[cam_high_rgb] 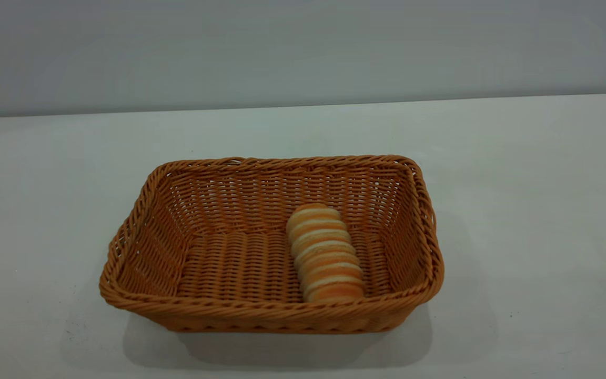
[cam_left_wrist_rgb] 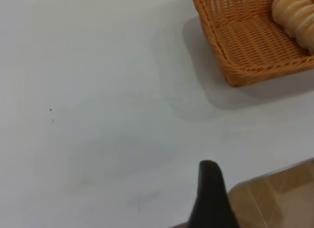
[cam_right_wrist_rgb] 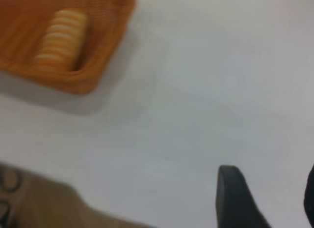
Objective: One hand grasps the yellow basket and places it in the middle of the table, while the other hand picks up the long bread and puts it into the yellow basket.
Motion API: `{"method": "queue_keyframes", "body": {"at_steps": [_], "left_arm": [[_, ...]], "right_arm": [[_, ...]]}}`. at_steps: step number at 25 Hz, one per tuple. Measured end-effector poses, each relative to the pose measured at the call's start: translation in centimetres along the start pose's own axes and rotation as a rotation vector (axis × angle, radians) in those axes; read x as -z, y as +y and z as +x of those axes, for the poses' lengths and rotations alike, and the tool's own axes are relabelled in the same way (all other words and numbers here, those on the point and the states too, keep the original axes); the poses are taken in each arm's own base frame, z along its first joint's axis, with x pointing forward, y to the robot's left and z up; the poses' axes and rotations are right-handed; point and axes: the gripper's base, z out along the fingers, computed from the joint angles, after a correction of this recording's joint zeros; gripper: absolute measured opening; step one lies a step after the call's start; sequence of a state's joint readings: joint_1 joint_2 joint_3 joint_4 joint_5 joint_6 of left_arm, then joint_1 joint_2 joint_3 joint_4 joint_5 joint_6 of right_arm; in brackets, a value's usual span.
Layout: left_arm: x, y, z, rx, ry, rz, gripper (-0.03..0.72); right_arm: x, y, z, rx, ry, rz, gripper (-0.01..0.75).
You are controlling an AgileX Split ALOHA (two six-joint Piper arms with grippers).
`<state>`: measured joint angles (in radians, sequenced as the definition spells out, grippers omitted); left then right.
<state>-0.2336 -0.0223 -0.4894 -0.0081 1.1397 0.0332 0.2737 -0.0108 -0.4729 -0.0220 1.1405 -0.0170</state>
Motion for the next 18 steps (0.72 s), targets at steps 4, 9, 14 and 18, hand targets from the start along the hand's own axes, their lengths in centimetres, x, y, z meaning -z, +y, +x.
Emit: {"method": "queue_keyframes", "body": {"at_steps": [4, 9, 14, 18], "left_arm": [[0.00, -0.18, -0.01, 0.062, 0.003, -0.077, 0.581], [-0.02, -0.36, -0.03, 0.130, 0.006, -0.162, 0.581], [-0.03, -0.42, -0.04, 0.150, 0.007, -0.185, 0.581], [-0.03, -0.41, -0.04, 0.148, 0.007, -0.183, 0.581]], "right_arm": [[0.02, 0.10, 0.01, -0.072, 0.004, 0.112, 0.382], [0.07, 0.19, 0.04, -0.131, 0.004, 0.206, 0.382], [0.07, 0.20, 0.04, -0.139, 0.004, 0.217, 0.382], [0.07, 0.21, 0.04, -0.140, 0.004, 0.219, 0.382]]}}
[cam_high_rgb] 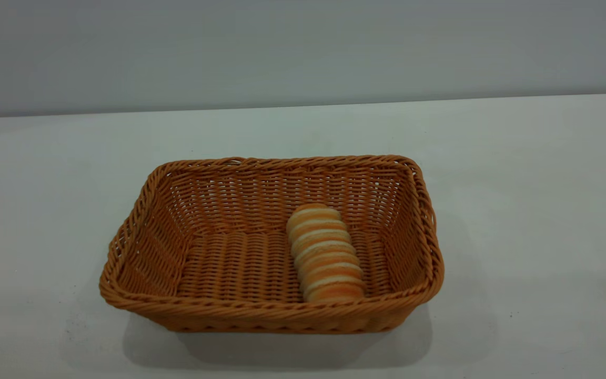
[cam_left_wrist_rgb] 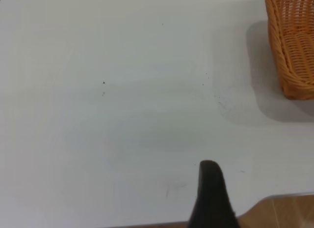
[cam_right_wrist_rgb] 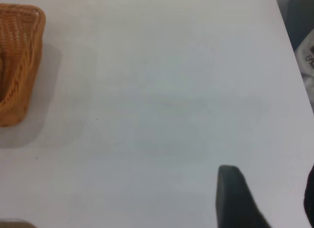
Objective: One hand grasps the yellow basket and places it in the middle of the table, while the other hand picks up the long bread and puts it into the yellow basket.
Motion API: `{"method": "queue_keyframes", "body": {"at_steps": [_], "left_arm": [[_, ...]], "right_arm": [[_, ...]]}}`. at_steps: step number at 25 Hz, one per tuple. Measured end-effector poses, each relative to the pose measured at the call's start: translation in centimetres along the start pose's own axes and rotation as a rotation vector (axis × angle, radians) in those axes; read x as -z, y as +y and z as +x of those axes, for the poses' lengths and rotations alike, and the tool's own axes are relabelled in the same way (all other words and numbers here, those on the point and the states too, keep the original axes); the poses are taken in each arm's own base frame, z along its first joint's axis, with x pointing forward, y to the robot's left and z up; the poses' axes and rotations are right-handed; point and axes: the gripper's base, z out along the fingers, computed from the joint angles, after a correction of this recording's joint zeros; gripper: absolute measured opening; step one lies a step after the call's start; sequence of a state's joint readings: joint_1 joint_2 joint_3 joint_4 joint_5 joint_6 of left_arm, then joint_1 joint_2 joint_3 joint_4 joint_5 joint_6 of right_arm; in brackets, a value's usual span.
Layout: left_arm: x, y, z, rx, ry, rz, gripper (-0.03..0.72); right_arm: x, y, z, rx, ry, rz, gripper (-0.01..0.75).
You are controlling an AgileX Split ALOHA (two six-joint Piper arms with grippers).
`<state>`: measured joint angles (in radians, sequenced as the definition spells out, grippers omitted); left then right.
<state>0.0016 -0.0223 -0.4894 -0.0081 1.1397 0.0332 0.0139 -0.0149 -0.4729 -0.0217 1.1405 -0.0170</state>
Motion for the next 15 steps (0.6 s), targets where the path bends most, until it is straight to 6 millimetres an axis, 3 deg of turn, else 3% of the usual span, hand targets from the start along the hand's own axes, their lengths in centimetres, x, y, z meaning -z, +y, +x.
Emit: {"method": "queue_keyframes", "body": {"at_steps": [15], "left_arm": [[0.00, 0.03, 0.00, -0.010, 0.000, 0.012, 0.581]], "right_arm": [[0.00, 0.00, 0.00, 0.000, 0.000, 0.000, 0.382]]}}
